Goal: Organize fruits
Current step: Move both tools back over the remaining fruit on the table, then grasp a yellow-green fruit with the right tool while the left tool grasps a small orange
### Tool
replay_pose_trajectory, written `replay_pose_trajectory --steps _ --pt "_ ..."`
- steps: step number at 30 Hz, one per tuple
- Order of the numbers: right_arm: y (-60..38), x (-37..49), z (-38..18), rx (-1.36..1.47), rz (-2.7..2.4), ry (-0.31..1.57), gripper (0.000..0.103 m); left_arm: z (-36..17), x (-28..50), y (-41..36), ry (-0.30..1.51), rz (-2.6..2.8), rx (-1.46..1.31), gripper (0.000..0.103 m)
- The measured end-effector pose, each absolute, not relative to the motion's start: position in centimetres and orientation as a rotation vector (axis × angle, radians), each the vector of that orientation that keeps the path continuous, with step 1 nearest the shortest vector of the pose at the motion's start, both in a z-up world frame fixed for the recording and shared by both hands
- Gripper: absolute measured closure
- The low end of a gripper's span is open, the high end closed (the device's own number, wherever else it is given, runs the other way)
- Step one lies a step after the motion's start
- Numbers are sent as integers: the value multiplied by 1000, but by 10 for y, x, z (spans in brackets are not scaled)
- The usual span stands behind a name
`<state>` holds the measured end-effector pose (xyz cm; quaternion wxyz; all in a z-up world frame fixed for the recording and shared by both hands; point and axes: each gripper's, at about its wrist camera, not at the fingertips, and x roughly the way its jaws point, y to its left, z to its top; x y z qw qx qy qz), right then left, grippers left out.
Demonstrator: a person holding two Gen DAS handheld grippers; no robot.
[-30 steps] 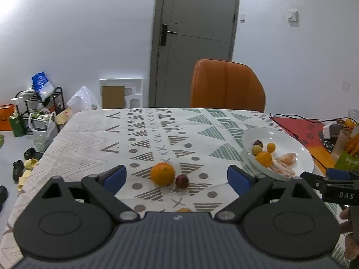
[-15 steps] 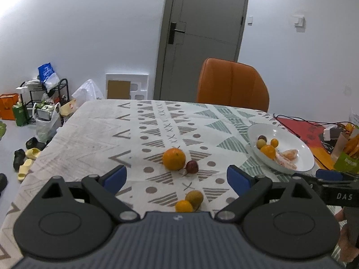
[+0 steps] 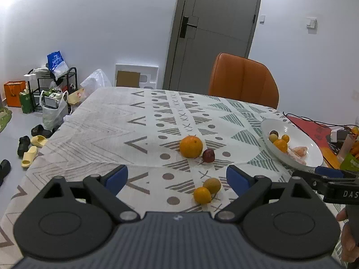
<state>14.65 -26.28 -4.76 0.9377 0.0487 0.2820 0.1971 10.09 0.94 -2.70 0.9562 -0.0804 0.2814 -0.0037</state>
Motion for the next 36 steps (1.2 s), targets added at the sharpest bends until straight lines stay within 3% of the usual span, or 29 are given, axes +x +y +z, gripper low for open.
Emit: replay_pose_trajectory --steps 15,25,31,36 --pt "-258 156 -62 94 432 630 0 -47 113 6 622 -30 -155 10" --pt "-263 163 -70 122 448 653 0 -62 126 -7 678 -64 -141 18" --pt "-265 167 -75 146 461 668 0 -68 134 -14 704 -80 -124 28" --pt "-266 171 -79 154 467 675 0 -73 141 -20 724 -88 -111 42"
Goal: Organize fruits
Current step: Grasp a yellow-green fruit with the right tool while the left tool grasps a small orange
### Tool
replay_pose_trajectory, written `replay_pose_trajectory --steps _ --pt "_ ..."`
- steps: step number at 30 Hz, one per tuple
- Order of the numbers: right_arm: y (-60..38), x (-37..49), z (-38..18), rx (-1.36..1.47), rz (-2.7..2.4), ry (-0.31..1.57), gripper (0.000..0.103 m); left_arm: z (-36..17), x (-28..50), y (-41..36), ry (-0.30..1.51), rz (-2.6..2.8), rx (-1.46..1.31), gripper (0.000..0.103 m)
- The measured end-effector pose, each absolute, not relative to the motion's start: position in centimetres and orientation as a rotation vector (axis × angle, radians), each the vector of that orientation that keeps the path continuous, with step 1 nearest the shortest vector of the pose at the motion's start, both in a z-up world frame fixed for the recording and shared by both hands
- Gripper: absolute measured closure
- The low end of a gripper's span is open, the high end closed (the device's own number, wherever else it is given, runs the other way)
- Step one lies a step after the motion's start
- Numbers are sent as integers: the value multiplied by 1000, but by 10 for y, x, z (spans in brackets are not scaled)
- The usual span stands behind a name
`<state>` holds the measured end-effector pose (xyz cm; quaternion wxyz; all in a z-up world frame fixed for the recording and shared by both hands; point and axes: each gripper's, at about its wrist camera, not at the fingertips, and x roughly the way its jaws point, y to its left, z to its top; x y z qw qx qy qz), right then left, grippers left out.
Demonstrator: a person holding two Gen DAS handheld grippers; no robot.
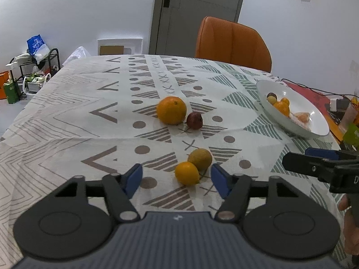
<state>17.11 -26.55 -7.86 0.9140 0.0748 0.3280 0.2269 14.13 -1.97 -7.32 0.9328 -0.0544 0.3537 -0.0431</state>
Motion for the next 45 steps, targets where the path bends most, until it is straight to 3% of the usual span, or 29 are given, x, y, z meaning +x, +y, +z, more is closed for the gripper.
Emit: replay_pose_trajectory --steps 4,8,9,34,45 --pt "-264 174 -79 158 474 679 0 -79 145 -24 733 -85 -94 52" --pt "-260 177 -80 161 487 679 0 -78 147 -24 726 -72 -73 80" --pt "-259 177 -80 161 491 679 0 -78 147 -23 728 -69 -73 82" --pt "-194 188 -77 66 623 690 0 -70 143 25 725 13 -115 82" --pt "-164 193 -80 25 672 710 24 -67 138 44 710 34 -136 82"
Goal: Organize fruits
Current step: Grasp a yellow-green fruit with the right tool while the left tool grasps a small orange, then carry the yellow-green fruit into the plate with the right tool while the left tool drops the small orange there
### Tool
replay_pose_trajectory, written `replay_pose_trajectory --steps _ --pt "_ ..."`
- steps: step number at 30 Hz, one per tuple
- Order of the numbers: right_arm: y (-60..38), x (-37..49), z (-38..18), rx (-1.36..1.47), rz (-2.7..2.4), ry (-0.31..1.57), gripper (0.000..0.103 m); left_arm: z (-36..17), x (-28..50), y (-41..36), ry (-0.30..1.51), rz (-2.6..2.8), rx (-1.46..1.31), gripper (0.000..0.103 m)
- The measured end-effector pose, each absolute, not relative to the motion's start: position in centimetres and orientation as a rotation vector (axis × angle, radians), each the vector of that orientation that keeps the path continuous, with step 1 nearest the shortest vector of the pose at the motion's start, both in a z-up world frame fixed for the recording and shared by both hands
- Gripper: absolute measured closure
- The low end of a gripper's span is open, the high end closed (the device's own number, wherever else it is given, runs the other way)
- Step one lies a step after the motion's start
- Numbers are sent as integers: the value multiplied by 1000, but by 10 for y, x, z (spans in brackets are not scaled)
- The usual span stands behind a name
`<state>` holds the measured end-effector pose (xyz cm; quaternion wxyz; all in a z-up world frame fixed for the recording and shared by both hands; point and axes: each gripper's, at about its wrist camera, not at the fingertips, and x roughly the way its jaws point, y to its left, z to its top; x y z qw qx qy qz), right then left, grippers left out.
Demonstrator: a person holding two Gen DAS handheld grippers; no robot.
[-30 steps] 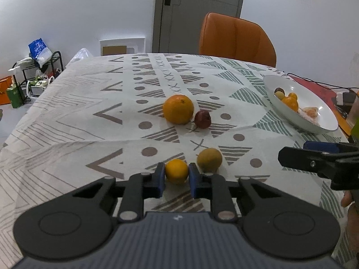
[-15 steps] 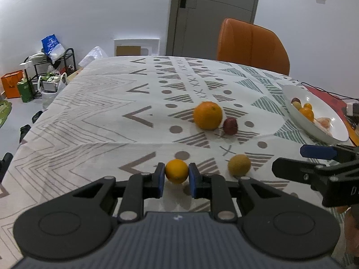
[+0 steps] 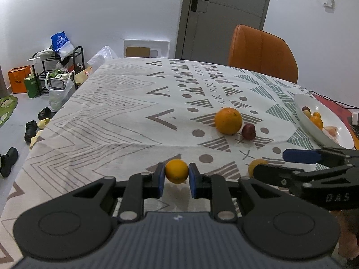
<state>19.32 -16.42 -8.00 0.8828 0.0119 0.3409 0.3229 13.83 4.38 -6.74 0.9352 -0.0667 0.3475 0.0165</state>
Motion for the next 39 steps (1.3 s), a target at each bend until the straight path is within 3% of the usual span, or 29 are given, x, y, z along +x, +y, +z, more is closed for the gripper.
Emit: replay_pose_trajectory --steps 2,4,6,7,39 --pt "-161 194 -81 25 680 717 27 -67 137 47 709 37 -139 82" --pt "-157 195 -83 20 684 721 36 -67 136 49 708 40 -144 82" --pt "-153 195 -86 8 690 727 70 -67 136 50 707 42 -148 82" --pt "-152 196 -87 1 687 727 76 -66 136 51 706 42 -149 82" --pt "-228 185 -65 67 527 629 78 -50 156 -7 676 -84 -83 82"
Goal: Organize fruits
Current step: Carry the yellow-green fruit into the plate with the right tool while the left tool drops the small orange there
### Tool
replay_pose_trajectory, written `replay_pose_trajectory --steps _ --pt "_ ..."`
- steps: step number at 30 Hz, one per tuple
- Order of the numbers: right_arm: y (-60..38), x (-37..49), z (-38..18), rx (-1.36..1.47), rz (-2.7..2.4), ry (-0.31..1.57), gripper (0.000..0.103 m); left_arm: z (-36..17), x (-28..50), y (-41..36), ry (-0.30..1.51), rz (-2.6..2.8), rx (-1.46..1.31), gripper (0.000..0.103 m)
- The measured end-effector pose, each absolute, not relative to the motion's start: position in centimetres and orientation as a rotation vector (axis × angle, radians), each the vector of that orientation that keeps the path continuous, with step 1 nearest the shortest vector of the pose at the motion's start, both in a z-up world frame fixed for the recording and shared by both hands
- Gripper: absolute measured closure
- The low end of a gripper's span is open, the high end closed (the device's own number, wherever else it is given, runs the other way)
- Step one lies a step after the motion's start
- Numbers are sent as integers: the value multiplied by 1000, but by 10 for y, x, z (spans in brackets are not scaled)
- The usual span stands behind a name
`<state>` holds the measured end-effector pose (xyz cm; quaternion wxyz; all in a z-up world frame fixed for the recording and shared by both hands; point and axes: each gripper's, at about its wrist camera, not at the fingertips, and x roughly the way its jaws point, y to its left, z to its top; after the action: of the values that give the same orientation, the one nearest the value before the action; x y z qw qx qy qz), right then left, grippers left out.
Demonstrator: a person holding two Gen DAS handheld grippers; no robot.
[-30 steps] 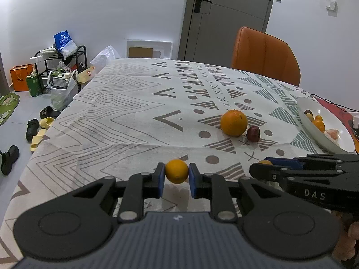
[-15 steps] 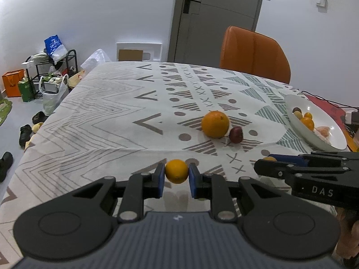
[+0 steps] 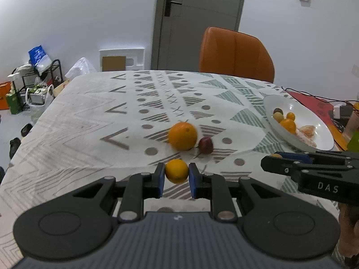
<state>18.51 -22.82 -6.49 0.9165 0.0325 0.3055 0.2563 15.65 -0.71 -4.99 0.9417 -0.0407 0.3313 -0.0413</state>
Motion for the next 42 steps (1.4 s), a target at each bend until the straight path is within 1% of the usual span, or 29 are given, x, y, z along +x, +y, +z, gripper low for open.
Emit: replay_pose_trajectory --steps 25,42 --pt "-305 185 -49 125 371 543 78 -19 184 -72 589 -199 -19 82" --pt "-353 198 -58 187 295 530 78 -15 203 -118 578 -248 48 82"
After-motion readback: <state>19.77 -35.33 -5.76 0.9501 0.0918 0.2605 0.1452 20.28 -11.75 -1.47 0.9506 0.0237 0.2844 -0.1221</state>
